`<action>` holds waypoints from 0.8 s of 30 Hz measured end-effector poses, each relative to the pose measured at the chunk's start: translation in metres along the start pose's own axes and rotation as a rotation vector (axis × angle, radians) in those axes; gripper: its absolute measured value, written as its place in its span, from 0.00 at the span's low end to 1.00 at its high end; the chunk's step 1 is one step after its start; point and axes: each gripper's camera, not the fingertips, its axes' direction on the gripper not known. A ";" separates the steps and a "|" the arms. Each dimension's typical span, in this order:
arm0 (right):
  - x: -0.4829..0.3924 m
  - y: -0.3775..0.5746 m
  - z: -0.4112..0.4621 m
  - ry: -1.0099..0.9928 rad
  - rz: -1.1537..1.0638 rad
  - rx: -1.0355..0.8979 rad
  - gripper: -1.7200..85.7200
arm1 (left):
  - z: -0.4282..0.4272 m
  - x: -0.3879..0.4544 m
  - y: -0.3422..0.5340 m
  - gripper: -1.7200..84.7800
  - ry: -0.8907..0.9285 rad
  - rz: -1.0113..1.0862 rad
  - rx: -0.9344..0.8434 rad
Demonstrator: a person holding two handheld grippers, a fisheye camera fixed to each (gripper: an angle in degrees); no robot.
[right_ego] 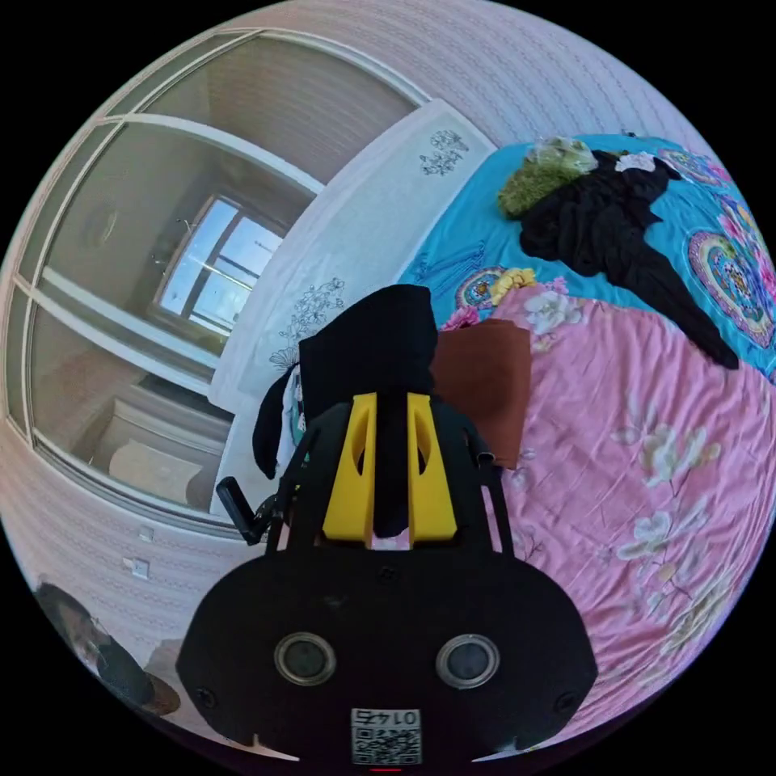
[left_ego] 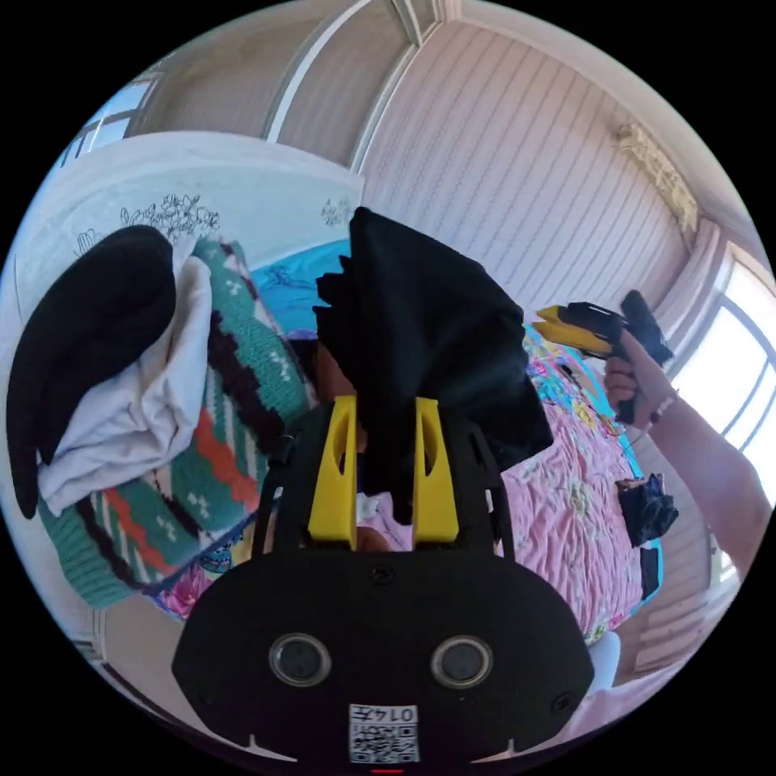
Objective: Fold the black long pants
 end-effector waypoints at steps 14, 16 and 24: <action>0.133 0.370 -0.121 0.025 0.048 -0.245 0.05 | -0.024 0.308 0.196 0.09 -0.495 1.196 0.131; 0.142 0.414 -0.153 0.029 0.121 -0.209 0.05 | -0.029 0.347 0.218 0.10 -0.549 1.277 0.174; 0.168 0.543 -0.271 0.005 0.313 -0.009 0.04 | -0.047 0.482 0.296 0.09 -0.572 1.505 0.273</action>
